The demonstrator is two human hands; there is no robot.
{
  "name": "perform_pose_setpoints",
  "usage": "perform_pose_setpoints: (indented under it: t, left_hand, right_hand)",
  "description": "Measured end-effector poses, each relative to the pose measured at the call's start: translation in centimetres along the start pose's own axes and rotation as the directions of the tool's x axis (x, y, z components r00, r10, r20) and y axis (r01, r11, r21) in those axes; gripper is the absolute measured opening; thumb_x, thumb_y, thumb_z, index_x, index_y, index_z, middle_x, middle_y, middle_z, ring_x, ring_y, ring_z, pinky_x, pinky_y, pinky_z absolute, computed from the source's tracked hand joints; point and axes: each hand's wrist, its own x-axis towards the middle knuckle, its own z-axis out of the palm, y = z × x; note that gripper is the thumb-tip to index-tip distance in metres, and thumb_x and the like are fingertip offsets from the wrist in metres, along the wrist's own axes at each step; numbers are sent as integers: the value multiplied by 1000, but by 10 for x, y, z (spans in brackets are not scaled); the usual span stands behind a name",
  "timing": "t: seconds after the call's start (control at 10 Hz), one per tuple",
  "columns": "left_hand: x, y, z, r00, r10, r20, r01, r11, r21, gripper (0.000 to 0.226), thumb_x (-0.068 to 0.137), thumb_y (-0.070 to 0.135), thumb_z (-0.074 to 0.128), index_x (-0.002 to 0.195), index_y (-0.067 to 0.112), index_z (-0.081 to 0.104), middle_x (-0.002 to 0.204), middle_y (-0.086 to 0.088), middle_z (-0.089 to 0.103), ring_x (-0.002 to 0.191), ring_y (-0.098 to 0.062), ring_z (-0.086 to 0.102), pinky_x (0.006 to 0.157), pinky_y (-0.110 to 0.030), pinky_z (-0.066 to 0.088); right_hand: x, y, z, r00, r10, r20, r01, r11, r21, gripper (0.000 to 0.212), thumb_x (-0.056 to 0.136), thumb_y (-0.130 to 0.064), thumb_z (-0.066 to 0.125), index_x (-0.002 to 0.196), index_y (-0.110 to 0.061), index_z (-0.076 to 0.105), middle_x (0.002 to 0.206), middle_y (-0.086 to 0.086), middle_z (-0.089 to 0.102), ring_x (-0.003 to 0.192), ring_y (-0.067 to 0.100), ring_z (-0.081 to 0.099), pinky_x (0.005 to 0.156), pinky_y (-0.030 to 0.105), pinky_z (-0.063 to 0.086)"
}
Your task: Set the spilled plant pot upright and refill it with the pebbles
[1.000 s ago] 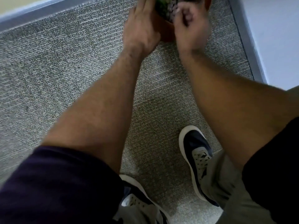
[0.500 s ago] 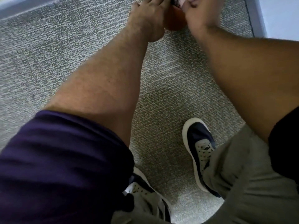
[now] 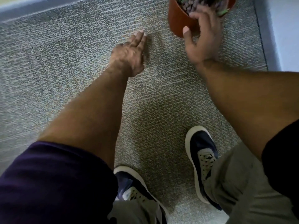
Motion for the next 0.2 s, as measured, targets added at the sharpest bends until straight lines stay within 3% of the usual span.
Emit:
perform_pose_setpoints:
  t: [0.2]
  left_hand:
    - [-15, -29, -5, 998, -44, -39, 43, 999, -26, 69, 107, 50, 13, 160, 16, -14, 168, -4, -17, 156, -22, -7, 126, -45, 13]
  right_hand:
    - [-13, 21, -28, 947, -175, 270, 233, 951, -203, 36, 102, -36, 42, 127, -14, 58, 133, 9, 55, 123, 28, 51, 104, 40, 36]
